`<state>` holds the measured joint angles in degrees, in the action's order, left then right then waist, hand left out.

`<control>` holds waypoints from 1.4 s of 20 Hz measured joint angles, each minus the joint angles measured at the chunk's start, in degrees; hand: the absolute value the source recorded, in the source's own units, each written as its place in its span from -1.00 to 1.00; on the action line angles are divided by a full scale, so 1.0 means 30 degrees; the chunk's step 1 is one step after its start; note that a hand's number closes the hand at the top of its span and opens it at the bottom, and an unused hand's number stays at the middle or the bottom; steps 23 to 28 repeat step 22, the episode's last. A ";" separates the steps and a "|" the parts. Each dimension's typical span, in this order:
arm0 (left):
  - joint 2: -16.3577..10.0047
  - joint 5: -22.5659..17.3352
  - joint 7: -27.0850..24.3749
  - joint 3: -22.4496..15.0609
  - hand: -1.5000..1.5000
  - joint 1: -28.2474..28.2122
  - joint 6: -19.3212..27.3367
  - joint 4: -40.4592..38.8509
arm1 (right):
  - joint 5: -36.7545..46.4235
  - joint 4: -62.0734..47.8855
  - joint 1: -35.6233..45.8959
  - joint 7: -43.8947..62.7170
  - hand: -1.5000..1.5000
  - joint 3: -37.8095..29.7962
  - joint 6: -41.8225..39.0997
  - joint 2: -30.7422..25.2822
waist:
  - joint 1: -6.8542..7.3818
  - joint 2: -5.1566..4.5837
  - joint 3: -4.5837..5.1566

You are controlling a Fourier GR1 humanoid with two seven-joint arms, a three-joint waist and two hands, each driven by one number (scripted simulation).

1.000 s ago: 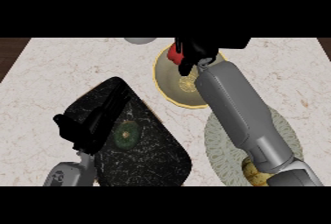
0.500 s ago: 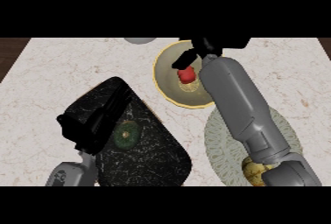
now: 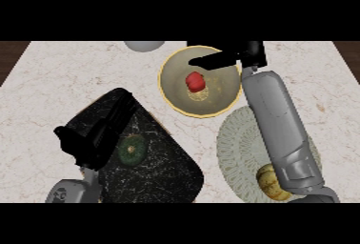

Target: Pick the bell pepper from the placemat and place it in the bowl

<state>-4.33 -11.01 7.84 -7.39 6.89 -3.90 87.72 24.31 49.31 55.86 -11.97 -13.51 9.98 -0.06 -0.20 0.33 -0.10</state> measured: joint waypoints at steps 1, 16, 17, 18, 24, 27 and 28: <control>-0.0029 0.0000 0.0028 0.0089 0.00 -0.0068 0.0078 0.0087 | -0.0611 0.0950 -0.0573 -0.0162 -1.00 0.0074 -0.0434 0.0002 | -0.0146 0.0064 0.0002; -0.0315 -0.0145 0.0090 0.0845 0.00 -0.1334 0.0561 0.0940 | -0.6552 1.7245 -1.6110 -0.2163 1.00 0.1592 -0.8022 -0.0982 | -0.1885 0.0462 0.0016; -0.0372 -0.0188 0.0160 0.0930 0.00 -0.1326 0.0574 0.1027 | -0.6926 1.8081 -1.7490 -0.2503 1.00 0.1588 -0.8647 -0.1170 | -0.1967 0.0457 0.0014; -0.0434 -0.0236 0.0027 0.1025 0.00 -0.1458 0.0501 0.0966 | -0.7218 1.8807 -1.8917 -0.2934 1.00 0.1609 -0.9234 -0.1313 | -0.2066 0.0444 0.0017; -0.0459 -0.0326 0.0062 0.1172 0.00 -0.1583 0.0568 0.1206 | -0.7791 2.1057 -2.4781 -0.5310 1.00 0.1446 -1.1580 -0.2163 | -0.2188 0.0392 0.0006; -0.0459 -0.0326 0.0062 0.1172 0.00 -0.1583 0.0568 0.1206 | -0.7791 2.1057 -2.4781 -0.5310 1.00 0.1446 -1.1580 -0.2163 | -0.2188 0.0392 0.0006; -0.0459 -0.0326 0.0062 0.1172 0.00 -0.1583 0.0568 0.1206 | -0.7791 2.1057 -2.4781 -0.5310 1.00 0.1446 -1.1580 -0.2163 | -0.2188 0.0392 0.0006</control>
